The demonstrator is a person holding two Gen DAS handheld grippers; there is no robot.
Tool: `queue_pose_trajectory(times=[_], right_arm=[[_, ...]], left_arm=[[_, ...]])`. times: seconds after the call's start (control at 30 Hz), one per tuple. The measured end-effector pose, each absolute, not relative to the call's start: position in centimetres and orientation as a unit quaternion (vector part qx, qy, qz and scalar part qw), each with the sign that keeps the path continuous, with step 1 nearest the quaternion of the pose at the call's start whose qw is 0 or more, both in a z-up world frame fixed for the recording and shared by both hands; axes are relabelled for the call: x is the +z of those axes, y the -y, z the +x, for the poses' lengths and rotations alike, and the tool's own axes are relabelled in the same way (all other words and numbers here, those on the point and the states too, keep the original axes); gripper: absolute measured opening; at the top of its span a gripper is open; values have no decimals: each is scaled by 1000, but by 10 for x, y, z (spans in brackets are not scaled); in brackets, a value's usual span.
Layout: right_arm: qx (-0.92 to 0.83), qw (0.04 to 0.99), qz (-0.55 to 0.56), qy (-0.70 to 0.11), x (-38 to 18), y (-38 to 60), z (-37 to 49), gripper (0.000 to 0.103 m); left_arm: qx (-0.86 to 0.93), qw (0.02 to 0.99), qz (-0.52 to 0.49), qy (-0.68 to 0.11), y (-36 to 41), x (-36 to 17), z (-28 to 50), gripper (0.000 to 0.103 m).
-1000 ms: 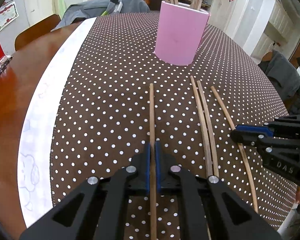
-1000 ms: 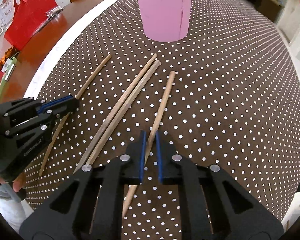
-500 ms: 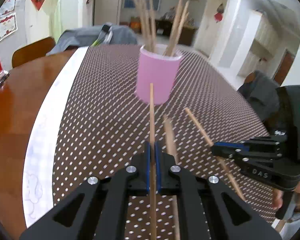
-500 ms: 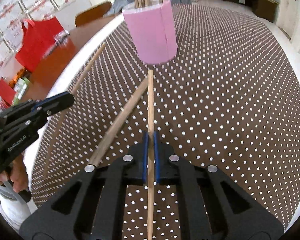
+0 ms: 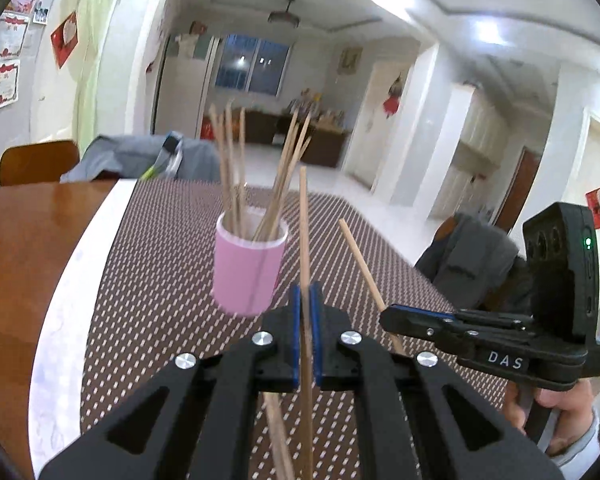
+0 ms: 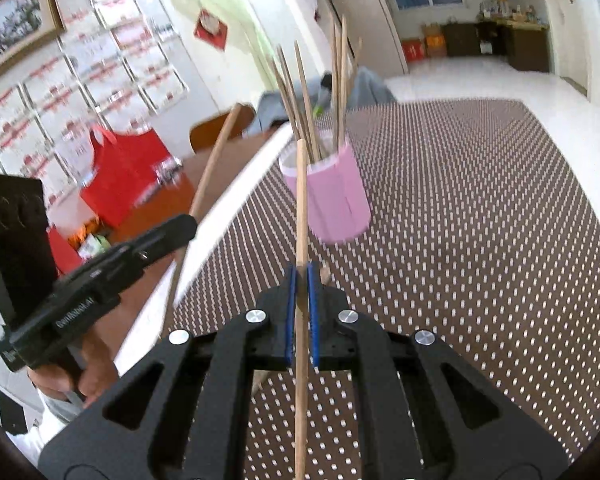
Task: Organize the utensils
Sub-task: 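Lift both chopsticks upright and lower them into the pink cup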
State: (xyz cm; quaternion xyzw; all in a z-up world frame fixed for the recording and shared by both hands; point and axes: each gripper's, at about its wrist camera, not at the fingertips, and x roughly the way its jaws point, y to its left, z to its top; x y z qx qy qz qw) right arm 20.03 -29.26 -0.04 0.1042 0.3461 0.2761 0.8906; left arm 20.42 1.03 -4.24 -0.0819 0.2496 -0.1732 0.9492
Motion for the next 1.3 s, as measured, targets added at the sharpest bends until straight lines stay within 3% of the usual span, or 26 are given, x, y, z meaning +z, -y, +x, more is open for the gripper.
queue_pose_trajectory(times=[0.5, 1.07, 1.3], right_arm=[[292, 924, 144, -202, 50, 271, 235, 6], [287, 941, 155, -87, 82, 234, 288, 6], [257, 952, 155, -66, 65, 227, 305, 6]], left_arm=[[-184, 972, -102, -105, -7, 2, 239, 5], [-142, 981, -125, -38, -22, 5, 294, 5], [-111, 986, -123, 0, -22, -1, 310, 5]])
